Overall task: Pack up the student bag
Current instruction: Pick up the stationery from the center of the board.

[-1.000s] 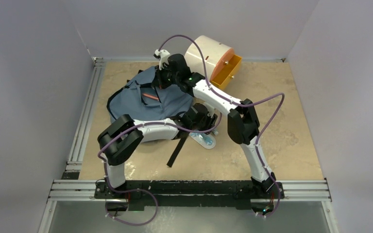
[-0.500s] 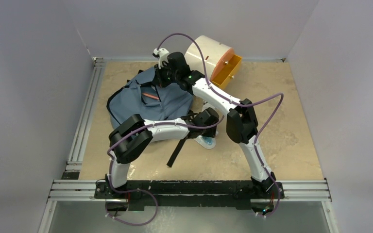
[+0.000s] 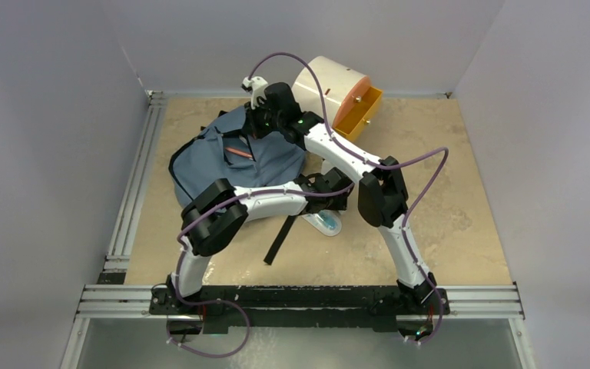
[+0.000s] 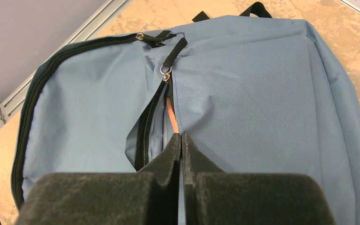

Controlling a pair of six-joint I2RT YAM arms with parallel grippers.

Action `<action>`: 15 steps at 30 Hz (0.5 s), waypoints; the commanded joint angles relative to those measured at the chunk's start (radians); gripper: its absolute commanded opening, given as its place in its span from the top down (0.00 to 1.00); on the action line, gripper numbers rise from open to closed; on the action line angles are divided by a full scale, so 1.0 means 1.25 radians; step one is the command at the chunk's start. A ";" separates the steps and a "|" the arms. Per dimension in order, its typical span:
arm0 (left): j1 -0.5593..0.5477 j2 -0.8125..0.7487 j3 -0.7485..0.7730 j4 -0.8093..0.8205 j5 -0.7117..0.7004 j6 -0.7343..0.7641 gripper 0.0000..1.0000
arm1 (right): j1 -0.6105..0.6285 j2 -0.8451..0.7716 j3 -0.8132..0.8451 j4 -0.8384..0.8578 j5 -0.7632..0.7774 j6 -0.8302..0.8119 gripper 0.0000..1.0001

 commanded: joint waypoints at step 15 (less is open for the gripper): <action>0.004 0.081 0.100 -0.040 -0.040 -0.003 0.49 | -0.018 -0.023 0.030 0.027 0.042 -0.021 1.00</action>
